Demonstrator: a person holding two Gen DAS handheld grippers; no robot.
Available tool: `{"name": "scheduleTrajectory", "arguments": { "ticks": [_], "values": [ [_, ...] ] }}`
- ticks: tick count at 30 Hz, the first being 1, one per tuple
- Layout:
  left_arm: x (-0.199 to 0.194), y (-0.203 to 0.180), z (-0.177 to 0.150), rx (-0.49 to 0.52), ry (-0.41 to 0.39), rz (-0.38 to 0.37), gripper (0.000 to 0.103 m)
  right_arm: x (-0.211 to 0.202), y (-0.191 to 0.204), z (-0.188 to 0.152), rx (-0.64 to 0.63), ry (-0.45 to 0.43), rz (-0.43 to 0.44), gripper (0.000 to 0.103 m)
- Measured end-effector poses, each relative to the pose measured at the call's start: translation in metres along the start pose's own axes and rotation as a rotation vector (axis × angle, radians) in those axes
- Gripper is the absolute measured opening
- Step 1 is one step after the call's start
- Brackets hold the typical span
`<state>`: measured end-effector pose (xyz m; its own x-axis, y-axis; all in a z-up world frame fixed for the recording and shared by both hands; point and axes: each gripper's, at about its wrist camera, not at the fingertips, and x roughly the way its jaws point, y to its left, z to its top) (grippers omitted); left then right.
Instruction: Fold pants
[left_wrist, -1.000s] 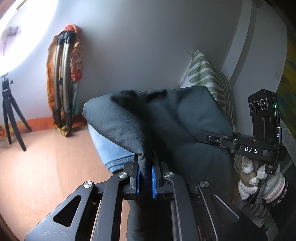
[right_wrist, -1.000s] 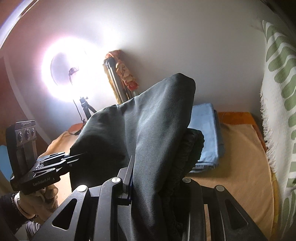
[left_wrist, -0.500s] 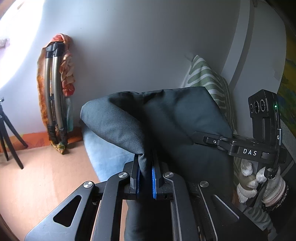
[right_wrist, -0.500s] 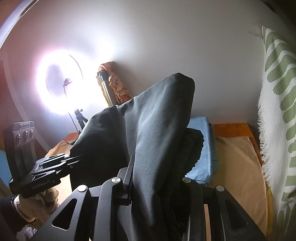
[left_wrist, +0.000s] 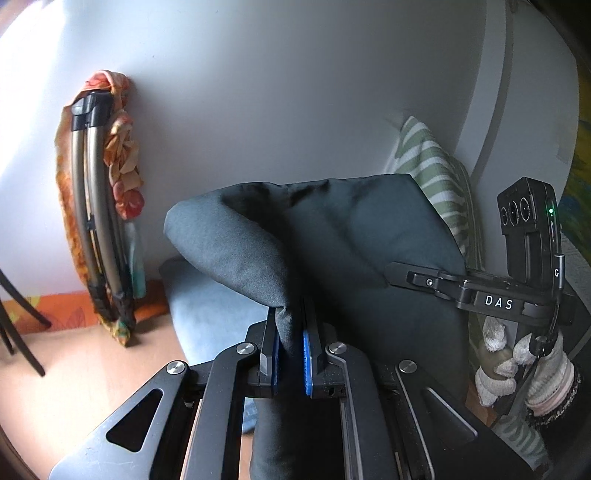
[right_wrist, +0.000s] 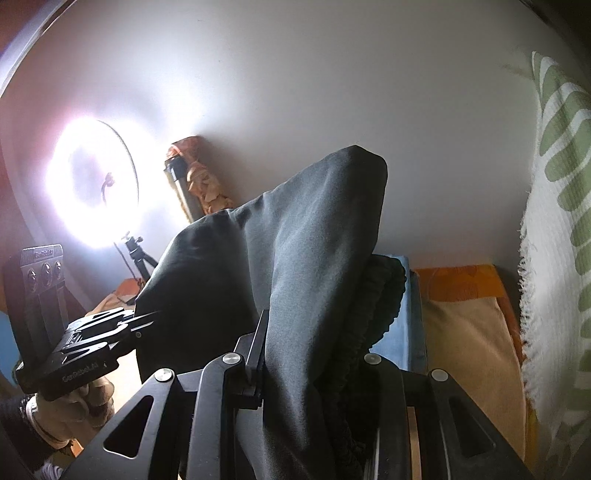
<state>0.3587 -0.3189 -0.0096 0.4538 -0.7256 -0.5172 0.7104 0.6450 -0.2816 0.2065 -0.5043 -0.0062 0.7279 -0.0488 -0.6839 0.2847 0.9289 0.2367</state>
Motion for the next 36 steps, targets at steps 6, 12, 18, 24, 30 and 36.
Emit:
{"name": "scheduleTrajectory", "arguments": {
  "ticks": [6,12,18,24,30,36],
  "values": [
    [0.028,0.014,0.012,0.002,0.004,0.034,0.008,0.038,-0.021,0.018,0.009,0.016,-0.001,0.028],
    [0.057,0.024,0.022,0.008,0.006,0.065,0.007,0.078,-0.037,0.033,0.000,0.020,-0.015,0.028],
    [0.080,0.035,0.021,-0.008,0.014,0.080,0.008,0.115,-0.052,0.039,-0.010,0.035,-0.027,0.028],
    [0.102,0.044,0.012,-0.020,0.043,0.101,0.008,0.147,-0.066,0.034,-0.020,0.070,-0.037,0.028],
    [0.120,0.047,0.009,-0.028,0.075,0.130,0.008,0.168,-0.083,0.027,-0.009,0.090,-0.054,0.030],
    [0.126,0.047,0.008,-0.033,0.110,0.161,0.015,0.176,-0.077,0.029,-0.021,0.102,-0.143,0.051]
  ]
}}
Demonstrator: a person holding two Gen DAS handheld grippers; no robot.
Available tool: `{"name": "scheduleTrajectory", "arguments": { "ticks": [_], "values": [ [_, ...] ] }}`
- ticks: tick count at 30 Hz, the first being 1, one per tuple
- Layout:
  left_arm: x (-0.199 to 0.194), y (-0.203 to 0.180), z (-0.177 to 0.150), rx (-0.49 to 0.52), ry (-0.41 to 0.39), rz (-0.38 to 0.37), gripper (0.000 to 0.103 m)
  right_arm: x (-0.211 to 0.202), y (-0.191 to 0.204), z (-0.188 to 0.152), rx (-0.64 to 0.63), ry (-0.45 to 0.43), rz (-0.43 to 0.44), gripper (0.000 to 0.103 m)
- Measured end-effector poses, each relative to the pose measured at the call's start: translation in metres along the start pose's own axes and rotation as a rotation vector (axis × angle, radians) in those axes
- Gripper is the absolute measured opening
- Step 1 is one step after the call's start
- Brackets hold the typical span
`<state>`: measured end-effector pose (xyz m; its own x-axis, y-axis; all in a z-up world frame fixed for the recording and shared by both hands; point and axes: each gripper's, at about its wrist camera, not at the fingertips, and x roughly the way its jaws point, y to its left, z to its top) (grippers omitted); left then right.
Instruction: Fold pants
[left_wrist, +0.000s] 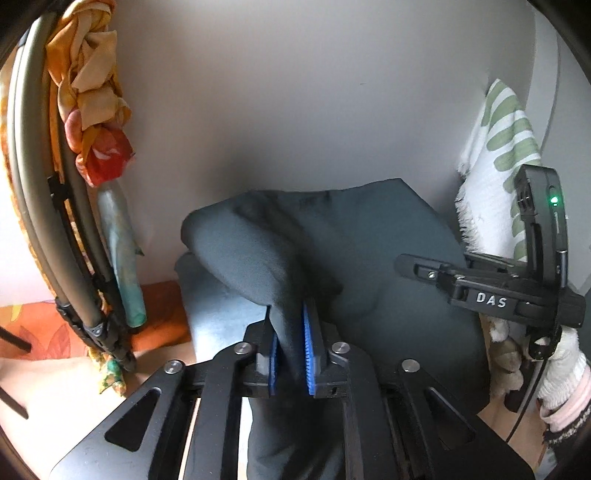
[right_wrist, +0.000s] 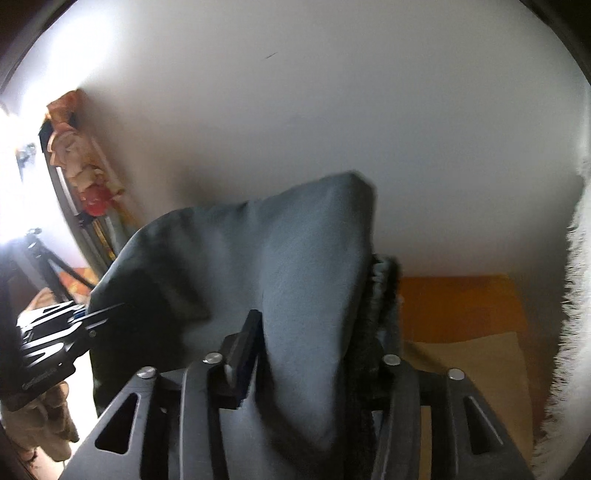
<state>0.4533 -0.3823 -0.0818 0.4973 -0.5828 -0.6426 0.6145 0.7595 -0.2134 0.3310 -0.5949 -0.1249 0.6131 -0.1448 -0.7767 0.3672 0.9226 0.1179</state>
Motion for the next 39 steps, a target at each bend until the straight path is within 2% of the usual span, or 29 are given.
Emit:
{"name": "scheduleTrajectory", "arguments": {
  "ticks": [5,10,12,24,39],
  "values": [
    [0.001,-0.002,0.002,-0.028,0.010,0.028,0.029,-0.008,-0.003,0.001,0.020,-0.016,-0.038,0.062],
    [-0.008,0.002,0.000,-0.024,-0.001,0.051,0.032,-0.023,-0.006,0.000,0.035,-0.041,-0.069,0.065],
    [-0.015,0.003,0.000,-0.028,-0.014,0.048,0.041,-0.031,-0.006,-0.001,0.028,-0.055,-0.098,0.069],
    [-0.061,-0.016,-0.004,0.040,-0.066,0.050,0.044,-0.072,0.008,-0.015,0.024,-0.100,-0.097,0.079],
    [-0.121,-0.042,-0.025,0.063,-0.101,0.024,0.045,-0.130,0.029,-0.034,0.014,-0.153,-0.095,0.080]
  ]
}}
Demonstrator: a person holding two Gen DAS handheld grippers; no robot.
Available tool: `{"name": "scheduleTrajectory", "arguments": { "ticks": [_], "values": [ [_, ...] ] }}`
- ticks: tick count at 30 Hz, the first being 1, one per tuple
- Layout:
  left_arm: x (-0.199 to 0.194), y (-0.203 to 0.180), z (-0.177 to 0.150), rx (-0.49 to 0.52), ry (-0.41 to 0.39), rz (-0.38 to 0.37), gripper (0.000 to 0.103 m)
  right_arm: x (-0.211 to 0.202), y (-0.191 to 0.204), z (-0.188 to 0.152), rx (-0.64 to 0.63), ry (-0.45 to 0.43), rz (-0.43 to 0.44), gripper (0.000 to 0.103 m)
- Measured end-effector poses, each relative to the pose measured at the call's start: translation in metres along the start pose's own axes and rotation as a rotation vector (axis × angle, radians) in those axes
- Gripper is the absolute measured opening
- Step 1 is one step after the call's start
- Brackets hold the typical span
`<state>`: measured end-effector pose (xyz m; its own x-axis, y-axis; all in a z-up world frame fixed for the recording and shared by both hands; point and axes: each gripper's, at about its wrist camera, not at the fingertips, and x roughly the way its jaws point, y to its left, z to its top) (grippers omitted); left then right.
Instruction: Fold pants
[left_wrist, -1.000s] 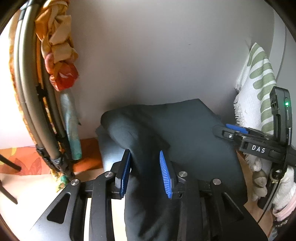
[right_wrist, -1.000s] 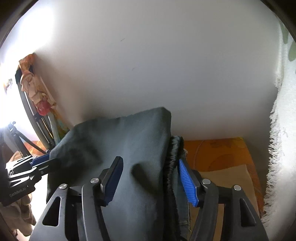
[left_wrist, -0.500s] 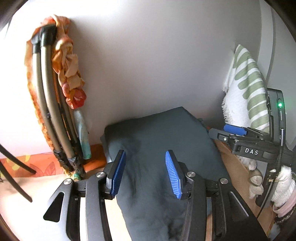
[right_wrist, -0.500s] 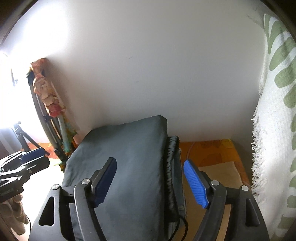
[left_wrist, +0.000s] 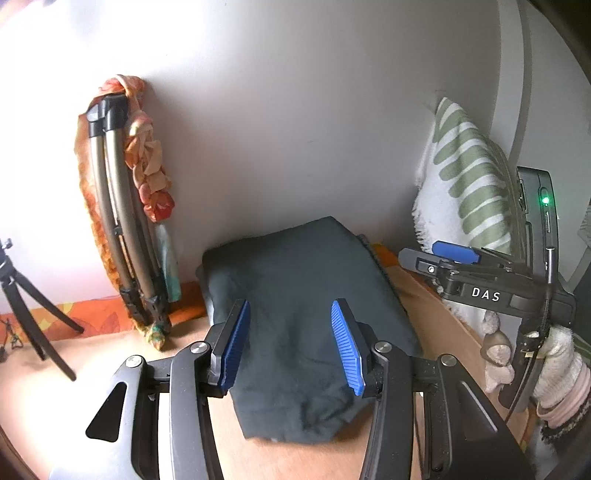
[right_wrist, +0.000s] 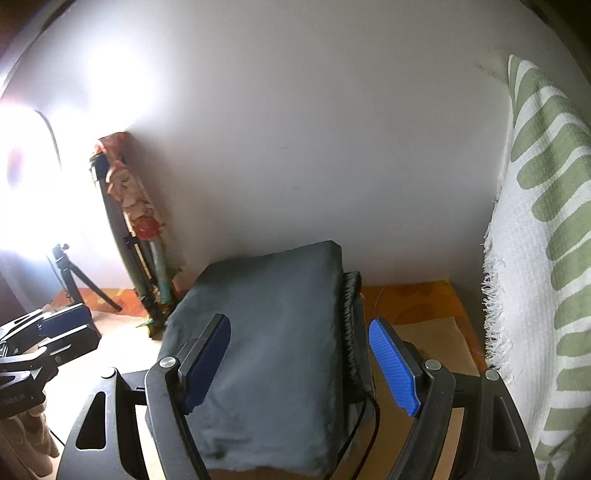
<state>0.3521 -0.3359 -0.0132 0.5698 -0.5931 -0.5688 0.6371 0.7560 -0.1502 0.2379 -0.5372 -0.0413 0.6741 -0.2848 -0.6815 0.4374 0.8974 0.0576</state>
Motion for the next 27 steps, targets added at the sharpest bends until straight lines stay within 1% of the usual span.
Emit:
{"name": "scheduleTrajectory", "arguments": {
  "ticks": [7,10,16,21,23,25,27],
  "values": [
    [-0.034,-0.004,-0.014,-0.011,-0.014,-0.002,0.046,-0.034,0.017,-0.014,-0.025,-0.020,0.007,0.081],
    [-0.054,-0.002,-0.023,-0.031,-0.028,0.000,0.047,-0.054,0.024,-0.023,-0.031,-0.033,0.014,0.084],
    [-0.089,0.002,-0.041,-0.079,-0.047,0.001,0.048,-0.086,0.045,-0.040,-0.042,-0.047,0.037,0.084],
    [-0.115,-0.004,-0.054,-0.048,-0.075,0.032,0.049,-0.110,0.064,-0.056,-0.077,-0.064,0.032,0.085],
    [-0.121,-0.005,-0.060,-0.054,-0.069,0.023,0.049,-0.119,0.068,-0.062,-0.077,-0.071,0.027,0.087],
    [-0.128,-0.006,-0.067,-0.057,-0.065,0.020,0.052,-0.128,0.072,-0.068,-0.071,-0.078,0.022,0.089],
    [-0.136,-0.009,-0.074,-0.051,-0.072,0.030,0.060,-0.135,0.074,-0.075,-0.053,-0.083,0.018,0.091]
  ]
}}
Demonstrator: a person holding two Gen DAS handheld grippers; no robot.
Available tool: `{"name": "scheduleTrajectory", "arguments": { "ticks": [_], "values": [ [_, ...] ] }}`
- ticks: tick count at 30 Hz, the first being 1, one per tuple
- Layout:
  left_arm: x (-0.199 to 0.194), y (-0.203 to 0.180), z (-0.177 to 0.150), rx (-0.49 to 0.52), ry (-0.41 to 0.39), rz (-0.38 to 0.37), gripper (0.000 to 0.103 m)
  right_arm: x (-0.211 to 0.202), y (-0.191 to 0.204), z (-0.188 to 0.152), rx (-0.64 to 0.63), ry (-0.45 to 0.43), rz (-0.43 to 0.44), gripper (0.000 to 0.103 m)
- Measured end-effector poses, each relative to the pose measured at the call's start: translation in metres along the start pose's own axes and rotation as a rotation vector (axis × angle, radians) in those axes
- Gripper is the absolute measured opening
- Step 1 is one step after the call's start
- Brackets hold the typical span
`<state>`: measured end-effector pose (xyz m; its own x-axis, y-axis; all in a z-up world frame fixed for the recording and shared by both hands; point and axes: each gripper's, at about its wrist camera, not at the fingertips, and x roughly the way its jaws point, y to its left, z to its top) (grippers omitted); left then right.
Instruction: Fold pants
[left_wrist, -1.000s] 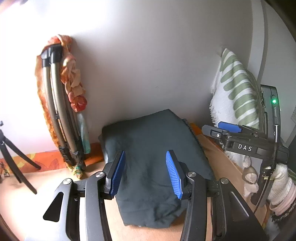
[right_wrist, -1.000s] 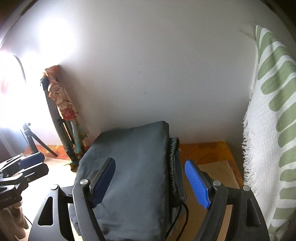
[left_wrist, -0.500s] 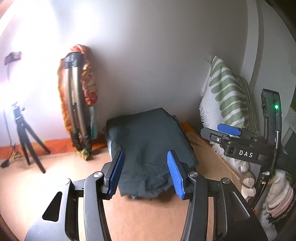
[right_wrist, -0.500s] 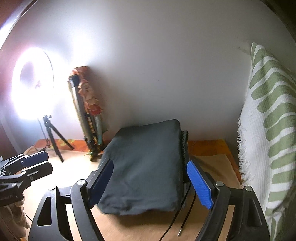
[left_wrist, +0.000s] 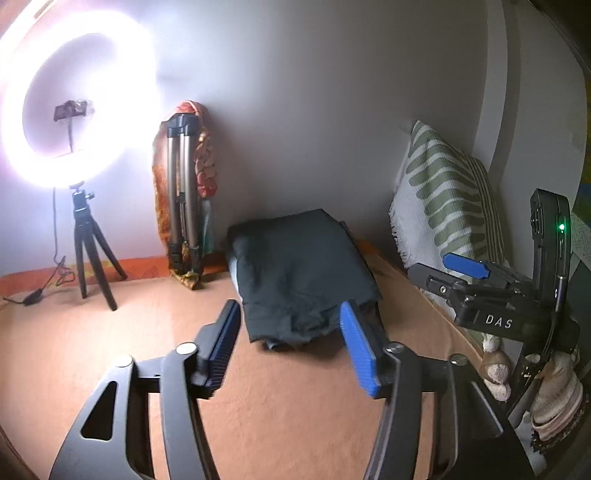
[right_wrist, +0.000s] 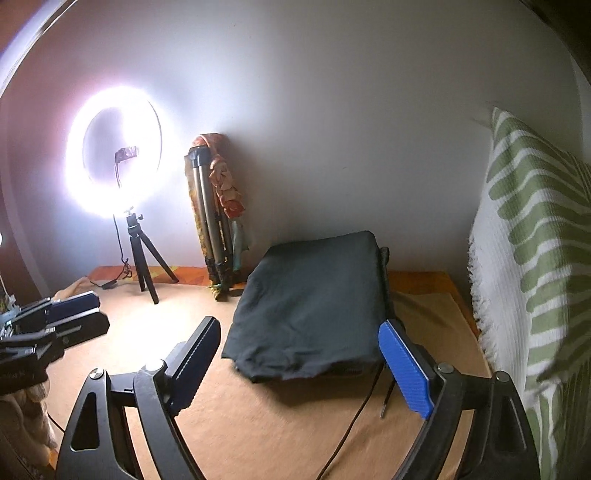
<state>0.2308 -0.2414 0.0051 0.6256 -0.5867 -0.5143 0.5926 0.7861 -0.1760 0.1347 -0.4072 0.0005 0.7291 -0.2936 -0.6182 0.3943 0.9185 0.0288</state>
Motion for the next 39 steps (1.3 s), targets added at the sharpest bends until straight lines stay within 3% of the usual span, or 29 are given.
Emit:
{"name": "scheduleTrajectory", "arguments": {
  "ticks": [12,20,39],
  "values": [
    [-0.022,0.003,-0.027,-0.011,-0.007,0.051,0.071,-0.020,0.004,-0.032,0.087,0.009,-0.062,0.098],
    [-0.027,0.006,-0.039,-0.010,0.000,0.081,0.071,-0.027,0.018,-0.044,0.064,-0.006,-0.111,0.100],
    [-0.028,0.003,-0.048,0.005,0.024,0.070,0.072,-0.021,0.021,-0.061,0.060,-0.017,-0.134,0.103]
  ]
}}
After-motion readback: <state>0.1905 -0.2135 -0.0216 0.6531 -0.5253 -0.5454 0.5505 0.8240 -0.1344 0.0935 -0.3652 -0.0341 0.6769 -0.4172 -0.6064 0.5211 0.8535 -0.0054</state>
